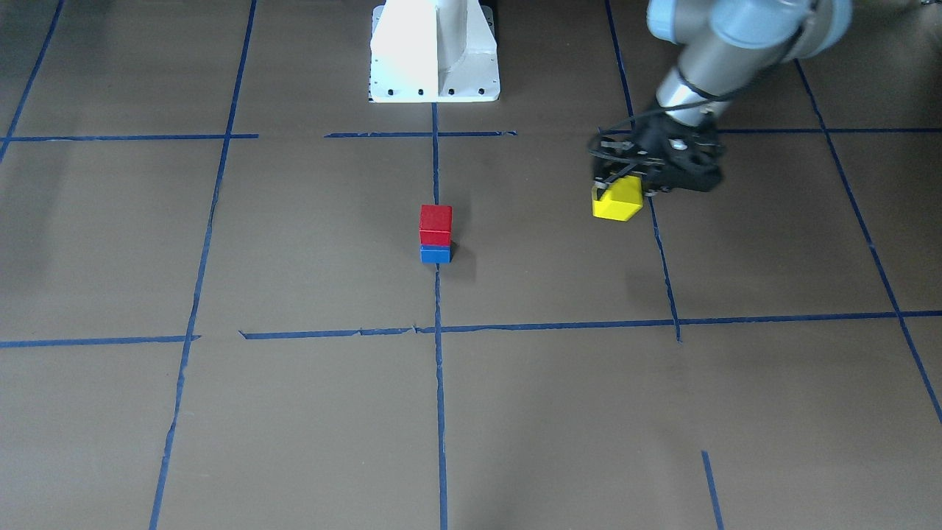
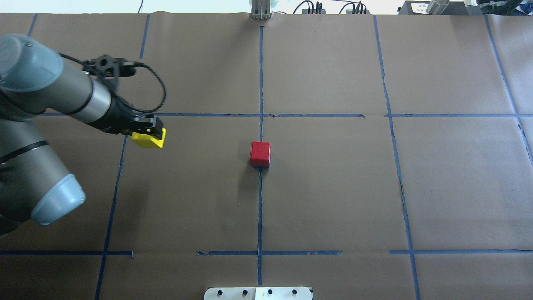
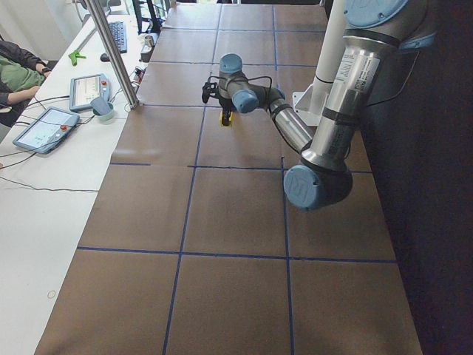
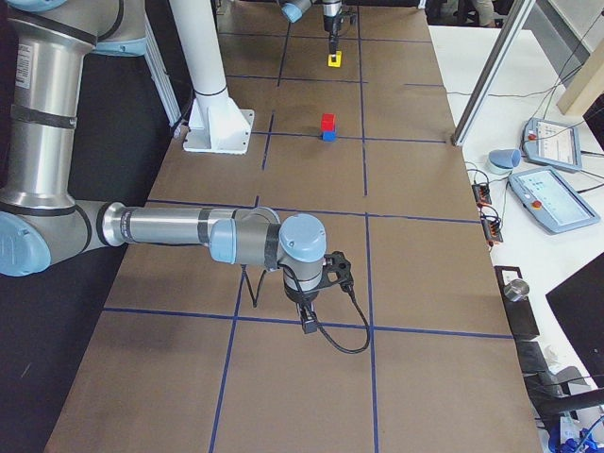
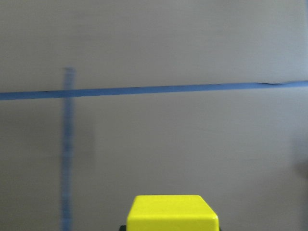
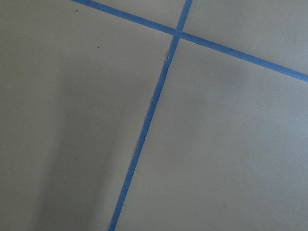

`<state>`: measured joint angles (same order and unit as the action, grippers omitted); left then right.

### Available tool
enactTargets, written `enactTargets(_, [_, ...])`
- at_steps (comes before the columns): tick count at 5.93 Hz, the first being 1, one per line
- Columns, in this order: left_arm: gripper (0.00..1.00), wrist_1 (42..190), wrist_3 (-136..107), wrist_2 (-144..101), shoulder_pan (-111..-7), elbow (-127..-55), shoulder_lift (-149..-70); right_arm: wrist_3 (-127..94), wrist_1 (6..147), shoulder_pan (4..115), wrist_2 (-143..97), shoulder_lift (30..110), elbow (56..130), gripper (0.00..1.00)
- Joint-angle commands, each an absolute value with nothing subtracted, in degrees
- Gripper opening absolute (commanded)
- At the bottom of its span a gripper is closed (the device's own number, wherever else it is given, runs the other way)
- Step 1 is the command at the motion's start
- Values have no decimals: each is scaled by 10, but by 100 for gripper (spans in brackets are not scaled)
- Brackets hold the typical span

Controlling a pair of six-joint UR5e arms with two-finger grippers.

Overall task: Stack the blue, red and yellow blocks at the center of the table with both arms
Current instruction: 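Carry the yellow cube with the left gripper above the red cube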

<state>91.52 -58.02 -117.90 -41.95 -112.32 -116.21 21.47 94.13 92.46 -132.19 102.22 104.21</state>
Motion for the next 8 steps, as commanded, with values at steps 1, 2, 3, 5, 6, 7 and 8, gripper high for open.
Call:
enactTargets(1, [0, 813, -585, -1083, -355, -1073, -1308, 214, 941, 925, -1322, 1022, 1042, 100])
enactTargets(2, [0, 814, -617, -1078, -352, -998, -1370, 214, 941, 925, -1322, 1023, 1042, 100])
enactTargets(3, [0, 814, -639, -1061, -339, -941, -1415, 214, 941, 925, -1322, 1026, 1042, 100])
enactTargets(5, [1, 815, -664, -1029, -309, -877, -1454, 214, 941, 925, -1322, 1026, 1042, 100])
enactTargets(6, [3, 815, -665, -1029, -300, -876, -1453, 214, 941, 925, -1322, 1027, 1042, 100])
enactTargets(7, [3, 815, -674, -1029, -295, -877, -1453, 215, 941, 925, -1322, 1027, 1040, 100])
enactTargets(8, [4, 816, -674, -1030, -294, -877, -1450, 215, 941, 925, -1322, 1026, 1037, 100])
